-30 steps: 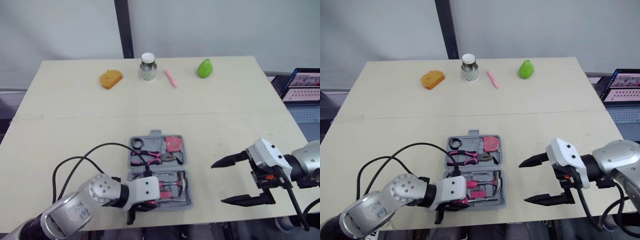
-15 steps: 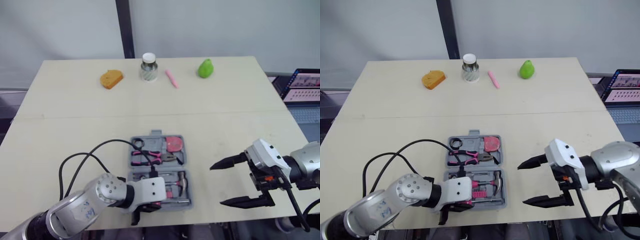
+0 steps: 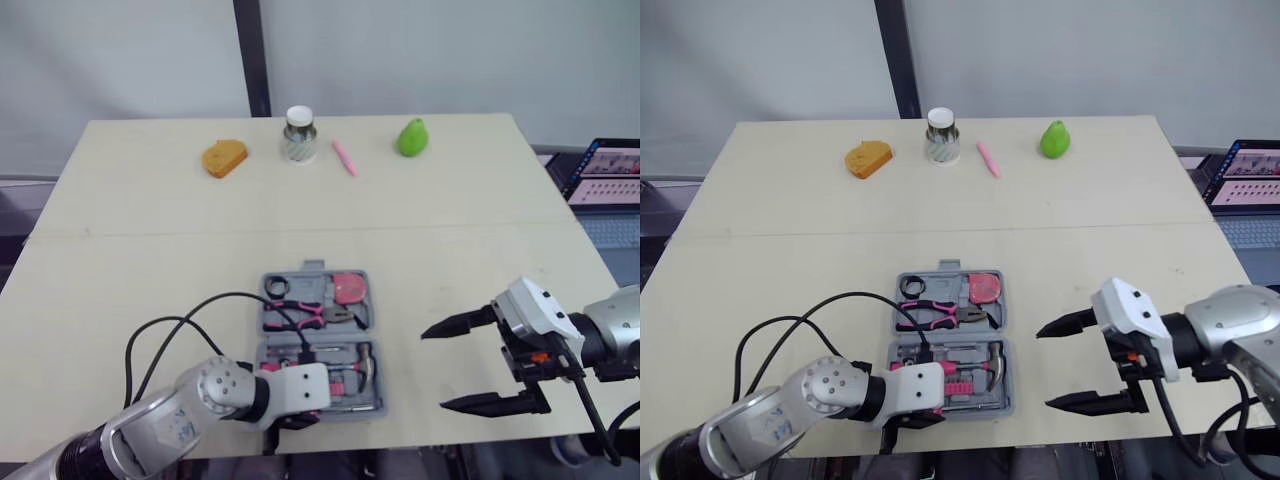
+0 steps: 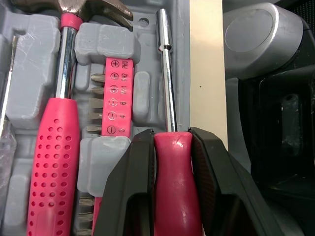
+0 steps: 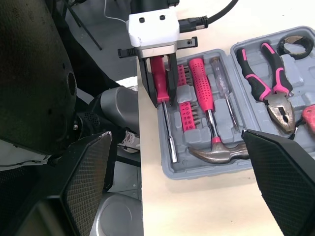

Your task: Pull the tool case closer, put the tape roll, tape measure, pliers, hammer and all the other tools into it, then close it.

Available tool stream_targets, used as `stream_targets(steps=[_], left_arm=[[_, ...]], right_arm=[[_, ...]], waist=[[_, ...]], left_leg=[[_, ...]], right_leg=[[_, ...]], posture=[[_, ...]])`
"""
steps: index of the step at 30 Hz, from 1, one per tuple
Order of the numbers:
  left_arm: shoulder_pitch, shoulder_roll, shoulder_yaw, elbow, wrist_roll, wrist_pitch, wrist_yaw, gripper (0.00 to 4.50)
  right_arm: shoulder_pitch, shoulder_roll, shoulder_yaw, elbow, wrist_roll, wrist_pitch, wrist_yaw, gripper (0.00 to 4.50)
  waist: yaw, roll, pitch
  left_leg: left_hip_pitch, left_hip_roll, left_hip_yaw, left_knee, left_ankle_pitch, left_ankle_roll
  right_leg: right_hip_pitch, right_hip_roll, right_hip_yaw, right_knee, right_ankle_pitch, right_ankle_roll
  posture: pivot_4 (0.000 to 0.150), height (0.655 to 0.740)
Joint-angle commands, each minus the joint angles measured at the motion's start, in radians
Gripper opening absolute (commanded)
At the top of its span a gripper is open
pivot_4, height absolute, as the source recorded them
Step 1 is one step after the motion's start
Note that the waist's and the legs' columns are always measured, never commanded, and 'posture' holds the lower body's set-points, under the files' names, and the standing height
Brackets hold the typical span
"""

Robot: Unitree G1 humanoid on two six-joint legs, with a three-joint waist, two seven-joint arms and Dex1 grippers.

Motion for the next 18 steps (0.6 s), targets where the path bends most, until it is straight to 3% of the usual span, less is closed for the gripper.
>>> stream_targets(steps=[1,18], left_arm=[[0.016,0.001,-0.001,-0.007,0.009,-0.030,-0.005,0.58],[0.030,-0.025,0.009,0.065,0.039,-0.129,-0.024,0.58]], right_arm=[[0.005,-0.003,-0.033,-0.031,0.025,0.003,-0.010,4.50],[0.020,0.003,-0.038,-0.031,0.024,0.000,-0.024,4.50]], waist=[[0.000,0.000,0.000],[0.000,0.000,0.000]], left_leg=[[0.000,0.000,0.000,0.000,0.000,0.000],[0.000,0.000,0.000,0.001,0.000,0.000]], right_leg=[[0.000,0.000,0.000,0.000,0.000,0.000],[0.000,0.000,0.000,0.000,0.000,0.000]], posture=[[0.150,0.7400],[0.150,0.7400]])
